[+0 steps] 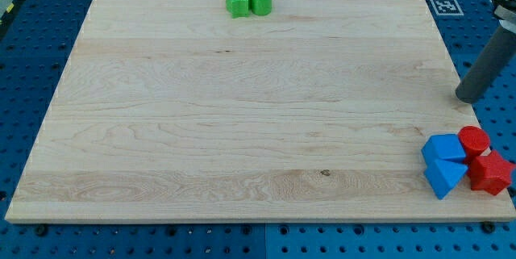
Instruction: Place your arm at the bottom right corner of the board
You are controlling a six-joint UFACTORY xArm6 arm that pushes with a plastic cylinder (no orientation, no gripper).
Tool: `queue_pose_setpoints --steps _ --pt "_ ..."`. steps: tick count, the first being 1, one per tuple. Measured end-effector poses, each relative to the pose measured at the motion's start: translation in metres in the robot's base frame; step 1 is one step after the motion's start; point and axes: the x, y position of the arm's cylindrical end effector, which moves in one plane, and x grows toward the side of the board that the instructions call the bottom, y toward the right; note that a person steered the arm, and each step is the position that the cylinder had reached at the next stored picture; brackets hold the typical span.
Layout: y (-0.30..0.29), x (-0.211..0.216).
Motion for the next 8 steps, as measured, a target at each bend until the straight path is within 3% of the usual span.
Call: queue_pose_setpoints --steps 1,4,7,8 --pt "0.012 0.030" --pt "0.033 0.057" --pt "0.035 0.149" --pt "0.029 0.158"
